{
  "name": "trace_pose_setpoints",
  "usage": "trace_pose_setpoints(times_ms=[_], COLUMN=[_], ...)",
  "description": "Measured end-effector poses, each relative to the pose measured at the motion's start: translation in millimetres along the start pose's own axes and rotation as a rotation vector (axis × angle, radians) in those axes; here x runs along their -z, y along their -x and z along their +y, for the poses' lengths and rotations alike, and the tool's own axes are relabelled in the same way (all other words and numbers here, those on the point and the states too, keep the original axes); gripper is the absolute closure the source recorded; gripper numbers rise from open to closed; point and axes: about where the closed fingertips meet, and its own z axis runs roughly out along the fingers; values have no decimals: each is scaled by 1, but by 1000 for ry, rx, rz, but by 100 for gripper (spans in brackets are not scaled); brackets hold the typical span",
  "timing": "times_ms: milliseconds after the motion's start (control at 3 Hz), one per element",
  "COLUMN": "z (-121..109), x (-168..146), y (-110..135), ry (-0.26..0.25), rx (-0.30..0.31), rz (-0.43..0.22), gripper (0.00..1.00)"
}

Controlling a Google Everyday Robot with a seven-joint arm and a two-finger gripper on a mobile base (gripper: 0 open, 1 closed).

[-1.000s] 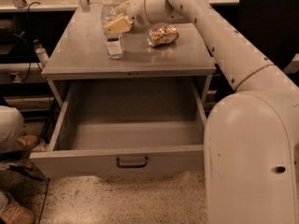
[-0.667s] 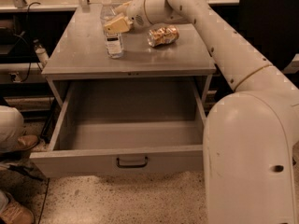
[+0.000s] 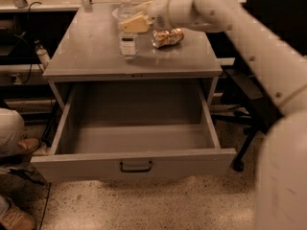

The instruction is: Place blue plastic bottle into top drawer

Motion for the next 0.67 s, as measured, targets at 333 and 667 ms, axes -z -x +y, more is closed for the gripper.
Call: trace_pose_setpoints(times_ms=[333, 667], z=[5, 21], x=[46, 90], y=[-8, -24], ry=[-53, -67], rx=[-50, -89], rz=[13, 107], gripper=[100, 100])
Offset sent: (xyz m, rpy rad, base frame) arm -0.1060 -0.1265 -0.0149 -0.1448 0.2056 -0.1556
